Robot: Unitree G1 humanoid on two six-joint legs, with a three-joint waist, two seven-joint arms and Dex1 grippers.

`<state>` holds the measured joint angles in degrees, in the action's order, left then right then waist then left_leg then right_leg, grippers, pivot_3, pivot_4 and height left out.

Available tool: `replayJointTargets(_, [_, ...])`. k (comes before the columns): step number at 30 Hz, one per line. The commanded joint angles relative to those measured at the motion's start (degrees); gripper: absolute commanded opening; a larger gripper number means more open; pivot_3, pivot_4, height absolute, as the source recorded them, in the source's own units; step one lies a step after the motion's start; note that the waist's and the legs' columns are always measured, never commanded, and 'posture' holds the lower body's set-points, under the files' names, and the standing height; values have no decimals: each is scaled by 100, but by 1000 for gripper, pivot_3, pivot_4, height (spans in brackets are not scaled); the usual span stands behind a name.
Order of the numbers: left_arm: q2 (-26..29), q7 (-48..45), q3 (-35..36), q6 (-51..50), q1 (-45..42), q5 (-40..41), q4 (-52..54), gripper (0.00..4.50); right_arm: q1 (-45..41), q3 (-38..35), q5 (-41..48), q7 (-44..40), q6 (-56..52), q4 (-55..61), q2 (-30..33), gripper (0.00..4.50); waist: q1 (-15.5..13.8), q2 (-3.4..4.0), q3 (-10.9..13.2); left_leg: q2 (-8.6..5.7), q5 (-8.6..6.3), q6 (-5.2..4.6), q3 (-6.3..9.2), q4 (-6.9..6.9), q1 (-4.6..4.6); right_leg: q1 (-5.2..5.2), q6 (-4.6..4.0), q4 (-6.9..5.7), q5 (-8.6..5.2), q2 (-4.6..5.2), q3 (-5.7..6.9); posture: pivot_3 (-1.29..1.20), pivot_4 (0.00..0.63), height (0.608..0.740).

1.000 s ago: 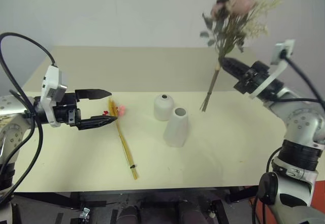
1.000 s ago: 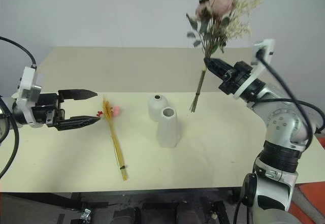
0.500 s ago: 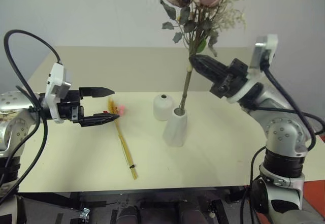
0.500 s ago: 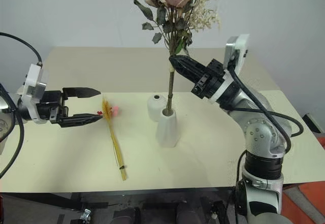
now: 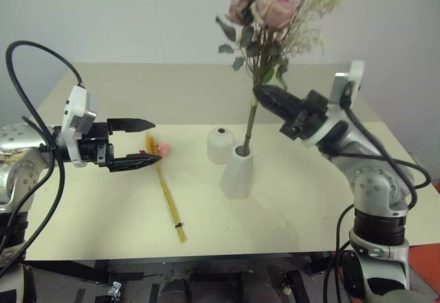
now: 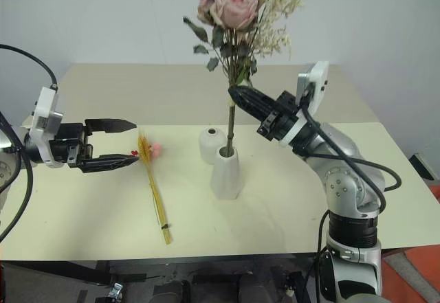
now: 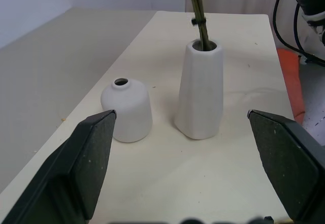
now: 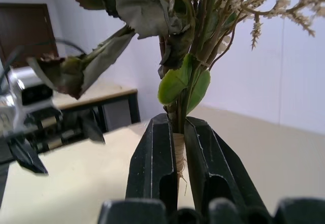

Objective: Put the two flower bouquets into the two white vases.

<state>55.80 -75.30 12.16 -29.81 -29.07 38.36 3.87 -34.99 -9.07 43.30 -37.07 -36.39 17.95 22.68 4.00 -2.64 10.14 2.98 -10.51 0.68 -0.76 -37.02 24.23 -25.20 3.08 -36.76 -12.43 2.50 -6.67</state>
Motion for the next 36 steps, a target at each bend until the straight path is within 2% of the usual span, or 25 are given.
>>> replayJointTargets(1, [16, -8, 126, 130, -48, 0, 78, 4500, 19, 27, -90, -57, 276, 185, 45, 121, 1, 0, 0, 0, 0, 0, 0, 0, 0, -1, 0, -1, 0, 0, 0, 0, 150, 740])
replayJointTargets(5, [4, -9, 96, 141, -70, -20, 49, 4500, 221, 215, -337, -136, 511, 186, 32, 121, -2, 0, 0, 0, 0, 0, 1, 0, -3, 0, 14, -2, -9, -1, 1, 0, 150, 740])
replayJointTargets(17, [13, -30, 60, 142, -78, -58, -6, 4500, 815, 321, -540, -322, 800, 416, 146, 4303, 0, -1, 0, 0, 0, 0, 1, -1, -4, 3, 21, -2, -15, -1, 1, 0, 150, 740])
replayJointTargets(18, [11, -35, 51, 145, -89, -63, -17, 4500, 816, 325, -547, -311, 807, 420, 140, 4482, 4, -1, 0, 0, 0, 0, 1, 0, -4, 2, 21, -2, -15, -1, 1, 0, 150, 740])
replayJointTargets(36, [16, -34, 55, 125, -42, -49, 23, 4500, 908, 281, -351, -329, 527, 528, 292, 4482, -2, -1, 0, 0, 0, 0, 2, 0, -5, 3, 21, -2, -16, -1, 1, 0, 150, 740])
